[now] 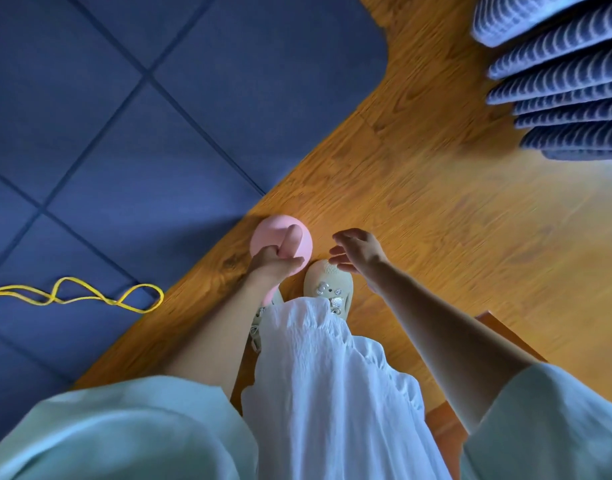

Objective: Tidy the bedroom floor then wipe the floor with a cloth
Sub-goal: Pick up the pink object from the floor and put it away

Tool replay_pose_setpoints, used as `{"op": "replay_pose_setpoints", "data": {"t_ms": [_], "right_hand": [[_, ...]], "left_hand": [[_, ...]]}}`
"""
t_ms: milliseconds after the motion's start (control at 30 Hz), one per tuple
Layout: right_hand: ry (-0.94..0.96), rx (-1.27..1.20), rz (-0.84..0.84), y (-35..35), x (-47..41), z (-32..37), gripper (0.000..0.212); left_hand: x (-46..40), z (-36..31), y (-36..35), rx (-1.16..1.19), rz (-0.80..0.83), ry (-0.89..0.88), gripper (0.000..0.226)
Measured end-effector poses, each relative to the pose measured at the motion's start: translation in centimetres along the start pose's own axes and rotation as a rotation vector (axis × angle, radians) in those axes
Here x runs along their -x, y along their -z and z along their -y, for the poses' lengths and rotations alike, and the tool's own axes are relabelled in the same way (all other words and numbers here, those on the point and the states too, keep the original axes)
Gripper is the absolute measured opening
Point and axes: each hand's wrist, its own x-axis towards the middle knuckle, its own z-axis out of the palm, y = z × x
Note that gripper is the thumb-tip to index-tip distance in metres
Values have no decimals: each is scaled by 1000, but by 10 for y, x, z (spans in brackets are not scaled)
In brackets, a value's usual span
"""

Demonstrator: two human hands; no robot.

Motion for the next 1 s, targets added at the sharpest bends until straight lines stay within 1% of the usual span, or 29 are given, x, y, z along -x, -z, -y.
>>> {"op": "replay_pose_setpoints", "data": {"t_ms": [67, 133, 300, 400, 500, 667, 833, 933, 1000], "right_hand": [[-2, 8, 13, 1, 0, -4, 25], [1, 14, 22, 1, -1, -8, 25], [22, 29, -1, 4, 0, -20, 25], [38, 74, -11, 5, 4, -28, 25], [48, 99, -14, 7, 9, -34, 25], [84, 145, -14, 8, 28, -41, 25], [157, 210, 1, 18, 55, -38, 23], [183, 233, -35, 29, 75, -39, 23], [172, 236, -58, 34, 91, -42, 24]], "left_hand": [[-5, -1, -2, -44, -28, 27, 48], [-11, -1, -5, -26, -54, 35, 37], [-17, 6, -9, 62, -90, 11, 36], [-13, 9, -4, 42, -39, 10, 39], [-6, 6, 0, 18, -12, 22, 51], [6, 3, 3, -1, -40, 3, 57], [18, 15, 15, 18, -79, -1, 60], [41, 20, 29, 101, -105, -31, 54], [60, 25, 39, 166, -128, -55, 62]]}}
